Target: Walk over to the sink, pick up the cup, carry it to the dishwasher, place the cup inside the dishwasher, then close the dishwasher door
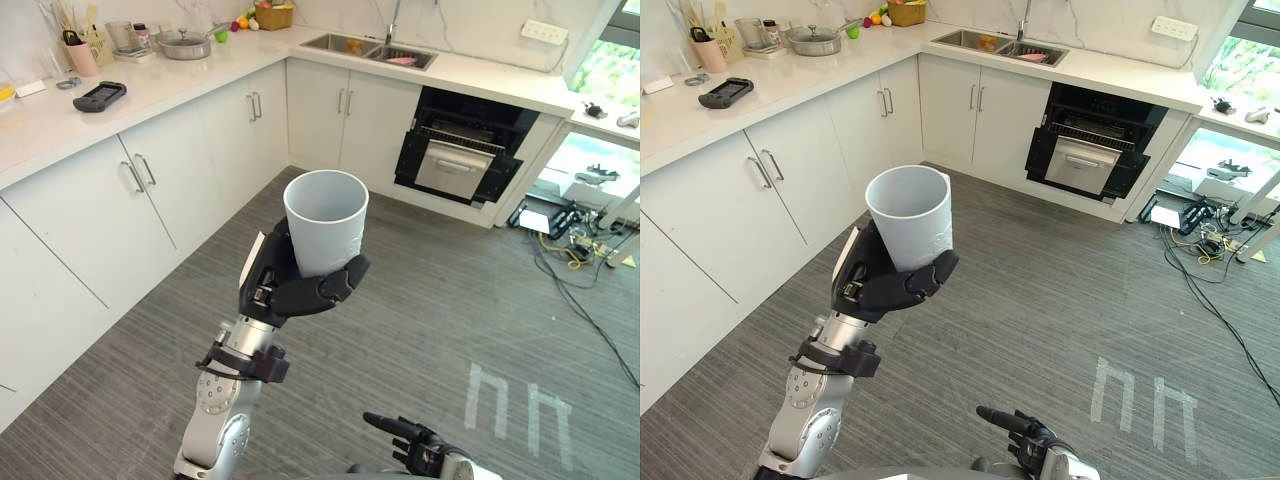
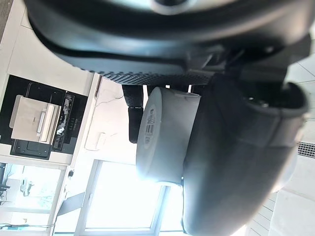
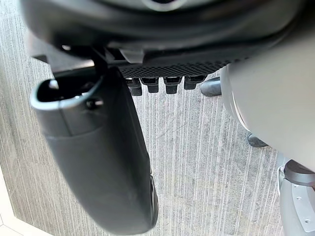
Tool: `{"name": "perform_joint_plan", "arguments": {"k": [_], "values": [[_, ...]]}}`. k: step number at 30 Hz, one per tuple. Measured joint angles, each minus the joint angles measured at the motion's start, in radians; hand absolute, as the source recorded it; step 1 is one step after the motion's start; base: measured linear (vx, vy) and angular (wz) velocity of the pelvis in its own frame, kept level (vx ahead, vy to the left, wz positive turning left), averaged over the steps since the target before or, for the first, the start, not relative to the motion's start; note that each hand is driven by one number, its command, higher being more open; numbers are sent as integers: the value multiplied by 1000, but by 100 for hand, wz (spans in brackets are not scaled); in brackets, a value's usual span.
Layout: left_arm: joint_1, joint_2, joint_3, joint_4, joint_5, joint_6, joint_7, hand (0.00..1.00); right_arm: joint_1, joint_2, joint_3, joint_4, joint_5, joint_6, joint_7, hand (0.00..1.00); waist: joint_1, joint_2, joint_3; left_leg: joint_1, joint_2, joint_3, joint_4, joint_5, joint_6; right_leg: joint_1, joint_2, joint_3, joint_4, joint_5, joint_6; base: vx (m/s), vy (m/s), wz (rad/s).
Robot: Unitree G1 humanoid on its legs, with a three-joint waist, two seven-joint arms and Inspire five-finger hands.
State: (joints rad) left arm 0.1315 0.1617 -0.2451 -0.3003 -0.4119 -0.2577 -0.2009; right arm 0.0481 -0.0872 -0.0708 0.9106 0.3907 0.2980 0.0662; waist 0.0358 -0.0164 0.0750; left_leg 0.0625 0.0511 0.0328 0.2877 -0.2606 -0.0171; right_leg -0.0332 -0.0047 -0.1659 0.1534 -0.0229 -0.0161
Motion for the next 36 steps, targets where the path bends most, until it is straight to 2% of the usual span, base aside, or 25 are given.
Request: {"name": "perform_joint_plan", "arguments": {"k": [3, 6, 10, 13, 14, 15, 17, 18, 19, 20, 21, 22, 23, 25, 26, 27, 28, 29, 30, 31, 33, 34, 35, 36], "values": [[1, -7, 12, 0, -1, -2, 4, 0, 15, 0, 2, -2, 1, -1, 6, 100, 0, 4, -19, -1, 12, 44, -15, 1, 0, 1, 19, 29, -60, 35, -1, 0, 3, -32], [1, -28, 22, 14, -2, -7, 27, 0, 52, 1, 0, -39, 10, -2, 34, 100, -31, 0, -39, -6, 15, 52, -34, 12, -10, 19, 24, 30, -127, 65, -1, 48, 0, -10], [7, -66, 47, 114, -32, -19, 86, 0, 80, -12, -3, -50, 11, 1, 74, 100, -49, 7, -54, 63, 17, 57, -81, 19, -20, 123, 29, 5, -235, 94, 1, 78, 2, 17], [31, -89, 128, 146, -45, -25, 155, 0, 79, -18, -2, -32, 12, -6, 105, 100, -45, 5, -60, 57, 18, 61, -75, 16, -24, 137, 29, -8, -236, 70, 8, 30, 13, 26], [47, -99, 158, 146, -63, -33, 178, 0, 78, -23, -2, -30, 12, -6, 108, 100, -34, 8, -54, 44, 22, 61, -50, 5, -42, 132, 29, -15, -219, 46, -2, 19, 22, 26], [56, -103, 172, 146, -69, -35, 188, 0, 77, -27, -1, -30, 12, -6, 110, 100, -28, 10, -48, 34, 25, 62, -16, -3, -55, 131, 28, -18, -203, 34, -2, 32, 51, 27], [97, -114, 217, 139, -82, -36, 217, 0, 66, -36, 2, -17, 12, -6, 113, 100, -18, 19, -24, -104, 47, 97, 297, -4, -72, 127, 13, -36, -131, -15, 0, 17, 54, 30], [108, -121, 232, 129, -82, -37, 223, 0, 59, -49, 7, -17, 12, -6, 116, 100, -16, 34, -6, -179, 86, 122, 466, 29, -94, 132, 14, -51, -97, -41, -3, 26, 79, 38], [128, -122, 249, 111, -83, -38, 224, 0, 51, -62, 10, -12, 11, -6, 117, 100, -14, 35, 17, -241, 128, 154, 624, 91, -100, 150, 5, -63, -63, -68, -11, 47, 108, 36], [135, -125, 252, 105, -86, -43, 223, 0, 47, -64, 10, -12, 11, -6, 116, 100, -12, 33, 28, -265, 145, 169, 678, 90, -90, 162, 0, -69, -55, -78, -8, 89, 148, 38], [134, -125, 253, 105, -92, -52, 220, 0, 46, -68, 8, -12, 11, -7, 112, 100, -10, 42, 47, -294, 156, 178, 687, 29, -61, 185, -17, -85, -41, -97, 3, 123, 154, 34], [132, -125, 256, 105, -102, -55, 211, 0, 43, -75, 4, -11, 11, -6, 108, 100, -11, 35, 66, -304, 155, 201, 600, -17, -51, 199, -47, -93, -23, -116, 21, 131, 155, 32], [132, -127, 255, 104, -104, -55, 205, 0, 43, -80, -1, -10, 11, -6, 108, 100, -11, 35, 71, -308, 149, 214, 532, -23, -56, 204, -66, -97, -13, -127, 31, 160, 185, 25], [132, -143, 254, 100, -104, -54, 189, 0, 44, -93, -3, -8, 10, -7, 107, 100, -20, 35, 83, -315, 105, 209, 284, 3, -80, 226, -132, -100, 6, -159, 77, 242, 291, 14], [132, -148, 251, 97, -104, -54, 188, 0, 45, -96, -3, -8, 8, -10, 106, 100, -21, 35, 84, -320, 86, 183, 180, 47, -91, 238, -160, -97, 7, -172, 98, 326, 401, -5], [133, -148, 245, 92, -103, -55, 186, 0, 46, -98, -3, -8, 8, -17, 105, 100, -21, 36, 86, -325, 72, 143, 94, 140, -106, 255, -189, -78, 3, -190, 126, 296, 368, -15], [133, -149, 244, 92, -104, -55, 179, 0, 48, -97, -3, -8, 8, -23, 104, 100, -20, 36, 84, -321, 59, 147, 104, 204, -110, 274, -208, -51, -6, -202, 143, 347, 412, -26], [132, -148, 236, 93, -104, -55, 174, 0, 46, -97, -7, -8, 8, -32, 97, 100, -14, 39, 79, -322, 26, 151, 146, 187, -68, 288, -240, -38, -6, -217, 169, 392, 398, -41], [131, -154, 238, 95, -104, -54, 172, 0, 42, -83, -5, -10, 7, -38, 92, 100, -9, 31, 75, -325, -1, 179, 192, 133, 22, 283, -272, 8, 51, -231, 194, 422, 382, -30], [126, -155, 238, 96, -105, -52, 172, 0, 39, -78, -5, -16, 3, -47, 86, 100, -18, 32, 75, -329, -12, 187, 230, 98, 67, 269, -280, 39, 129, -240, 208, 455, 339, -23], [124, -141, 233, 97, -109, -43, 169, 0, 43, -63, -16, -22, 4, -53, 70, 100, -24, 19, 67, -292, -47, 205, 235, 44, 97, 235, -305, 65, 296, -231, 216, 414, 263, 1], [123, -128, 221, 97, -111, -34, 157, 0, 51, -43, -35, -33, 4, -69, 46, 100, -24, 6, 59, -249, -73, 213, 212, 24, 114, 216, -323, 64, 428, -203, 207, 430, 195, 1], [123, -117, 206, 96, -110, -33, 151, 0, 66, -25, -43, -48, 4, -86, 21, 100, -21, -5, 50, -215, -95, 219, 186, 12, 120, 193, -340, 51, 545, -159, 186, 503, 201, -6], [123, -102, 189, 94, -110, -33, 148, 0, 84, -11, -42, -73, 6, -107, 3, 100, -20, -15, 43, -179, -118, 224, 157, 5, 126, 168, -357, 31, 653, -98, 149, 490, 174, -16]]}}
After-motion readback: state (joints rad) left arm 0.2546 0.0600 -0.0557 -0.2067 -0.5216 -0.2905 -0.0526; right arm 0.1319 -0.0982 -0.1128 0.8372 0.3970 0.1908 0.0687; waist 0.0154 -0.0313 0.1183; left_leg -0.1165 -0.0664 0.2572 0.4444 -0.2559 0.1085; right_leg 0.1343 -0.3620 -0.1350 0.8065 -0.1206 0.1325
